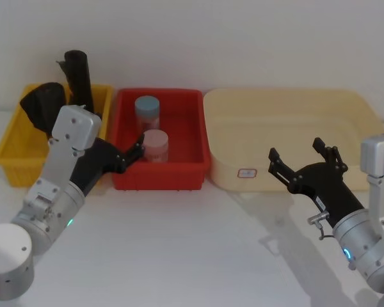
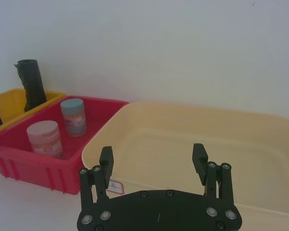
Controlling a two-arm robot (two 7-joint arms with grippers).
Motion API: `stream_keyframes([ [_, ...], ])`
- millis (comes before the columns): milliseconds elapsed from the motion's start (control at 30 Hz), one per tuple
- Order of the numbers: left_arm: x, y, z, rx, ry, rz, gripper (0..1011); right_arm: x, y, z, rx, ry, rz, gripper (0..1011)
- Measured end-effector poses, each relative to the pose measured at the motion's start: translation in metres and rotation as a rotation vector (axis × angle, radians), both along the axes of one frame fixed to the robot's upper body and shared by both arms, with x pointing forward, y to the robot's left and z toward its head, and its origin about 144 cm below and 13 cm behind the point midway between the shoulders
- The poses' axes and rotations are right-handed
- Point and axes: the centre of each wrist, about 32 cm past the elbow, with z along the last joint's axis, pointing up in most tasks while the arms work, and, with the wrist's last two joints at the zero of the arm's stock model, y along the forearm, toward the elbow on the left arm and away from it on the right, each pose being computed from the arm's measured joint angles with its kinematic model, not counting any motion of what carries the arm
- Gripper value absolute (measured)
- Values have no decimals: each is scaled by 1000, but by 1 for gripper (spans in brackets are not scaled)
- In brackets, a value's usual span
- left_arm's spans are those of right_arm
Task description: Pick up the garbage bag with the one hand and transfer it to the other hand.
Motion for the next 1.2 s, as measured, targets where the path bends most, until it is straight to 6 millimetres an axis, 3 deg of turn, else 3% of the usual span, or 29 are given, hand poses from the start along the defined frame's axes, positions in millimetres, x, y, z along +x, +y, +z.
stream_keyframes([
  [533, -16, 11, 31, -5, 115, 99, 1001, 0, 0, 0, 0, 0, 0, 1000],
  [933, -32, 42, 50, -49, 207, 217, 1001, 0, 0, 0, 0, 0, 0, 1000],
  [1200, -30, 63, 51, -122, 233, 263, 1001, 0, 0, 0, 0, 0, 0, 1000],
])
